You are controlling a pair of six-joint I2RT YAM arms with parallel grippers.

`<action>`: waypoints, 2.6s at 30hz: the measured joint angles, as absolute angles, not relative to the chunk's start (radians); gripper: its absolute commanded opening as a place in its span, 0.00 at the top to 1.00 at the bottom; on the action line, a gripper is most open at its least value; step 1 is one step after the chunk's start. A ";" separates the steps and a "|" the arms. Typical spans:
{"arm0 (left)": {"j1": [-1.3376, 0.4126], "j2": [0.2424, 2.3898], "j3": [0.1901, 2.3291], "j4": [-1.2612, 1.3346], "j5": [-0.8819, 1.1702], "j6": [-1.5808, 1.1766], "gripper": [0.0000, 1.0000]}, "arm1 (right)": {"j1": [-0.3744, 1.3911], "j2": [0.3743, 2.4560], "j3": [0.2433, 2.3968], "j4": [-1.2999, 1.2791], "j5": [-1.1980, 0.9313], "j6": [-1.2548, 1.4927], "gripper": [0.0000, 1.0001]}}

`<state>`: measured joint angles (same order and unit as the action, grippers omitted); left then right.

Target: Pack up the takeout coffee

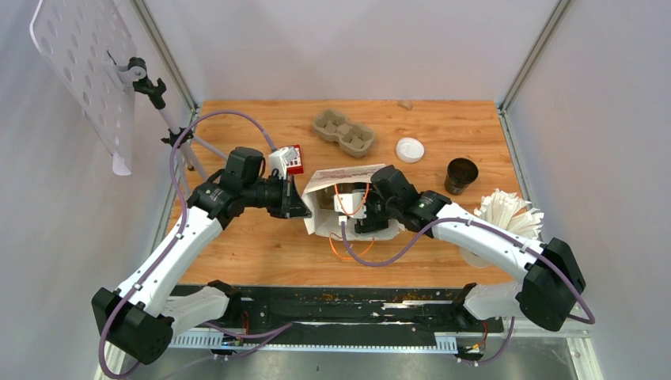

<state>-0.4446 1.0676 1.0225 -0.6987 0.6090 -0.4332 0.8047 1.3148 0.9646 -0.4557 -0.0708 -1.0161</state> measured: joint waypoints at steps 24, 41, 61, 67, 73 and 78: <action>-0.445 1.068 1.022 -0.699 0.620 -0.433 1.00 | 0.805 1.311 0.974 -0.456 -0.134 -0.995 0.89; -0.445 1.089 1.022 -0.686 0.648 -0.437 1.00 | 0.822 1.405 0.984 -0.289 -0.082 -0.997 1.00; -0.445 1.098 1.022 -0.670 0.654 -0.435 1.00 | 0.822 1.421 0.889 -0.078 0.064 -1.011 1.00; -0.445 1.098 1.022 -0.672 0.654 -0.432 1.00 | 0.822 1.438 0.878 -0.034 0.086 -0.995 1.00; -0.445 1.098 1.022 -0.672 0.655 -0.425 1.00 | 0.822 1.440 0.863 -0.007 0.097 -0.986 1.00; -0.444 1.098 1.022 -0.677 0.658 -0.417 1.00 | 0.822 1.460 0.863 0.020 0.105 -0.975 1.00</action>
<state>-0.4442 1.0977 1.0222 -0.6773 0.6579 -0.4171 0.8215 1.4601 0.8627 0.0204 0.1047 -0.9752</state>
